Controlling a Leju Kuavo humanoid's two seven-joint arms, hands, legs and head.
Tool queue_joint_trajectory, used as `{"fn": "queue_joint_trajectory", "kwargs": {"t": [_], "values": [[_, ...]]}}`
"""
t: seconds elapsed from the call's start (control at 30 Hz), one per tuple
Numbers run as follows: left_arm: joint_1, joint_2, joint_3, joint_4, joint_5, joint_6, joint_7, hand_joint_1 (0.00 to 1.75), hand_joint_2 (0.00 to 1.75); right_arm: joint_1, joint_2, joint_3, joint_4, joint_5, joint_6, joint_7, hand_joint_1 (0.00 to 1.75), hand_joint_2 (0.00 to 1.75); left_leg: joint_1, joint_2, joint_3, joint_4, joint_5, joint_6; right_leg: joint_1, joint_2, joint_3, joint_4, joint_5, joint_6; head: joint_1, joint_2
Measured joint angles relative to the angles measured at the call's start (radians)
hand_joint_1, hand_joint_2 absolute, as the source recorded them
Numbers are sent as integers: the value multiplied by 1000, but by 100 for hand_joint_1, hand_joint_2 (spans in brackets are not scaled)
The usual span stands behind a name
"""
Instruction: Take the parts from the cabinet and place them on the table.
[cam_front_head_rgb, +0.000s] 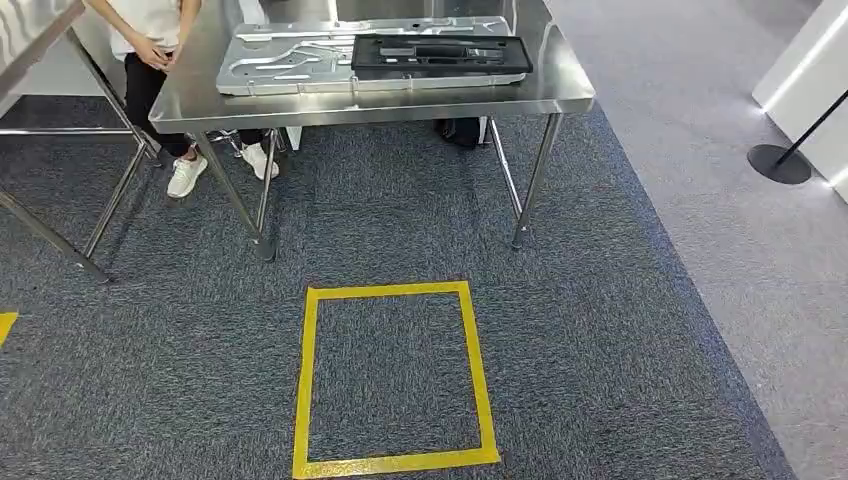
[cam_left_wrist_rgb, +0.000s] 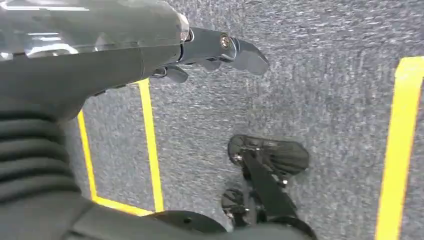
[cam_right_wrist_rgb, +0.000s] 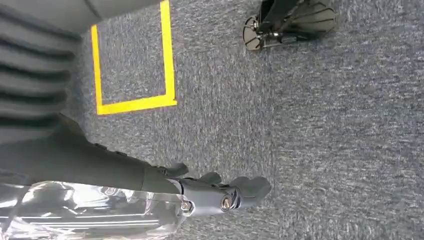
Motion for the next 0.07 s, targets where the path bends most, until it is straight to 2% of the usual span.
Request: {"fn": "queue_joint_trajectory", "kwargs": {"t": [0.07], "values": [[10,3,-48,-7,35,3,14,0,0,7,-2,38,-6,-34,5,9,0,0,0,0,0,0,0,0,0,0,0,0,0,0,0,0]]}}
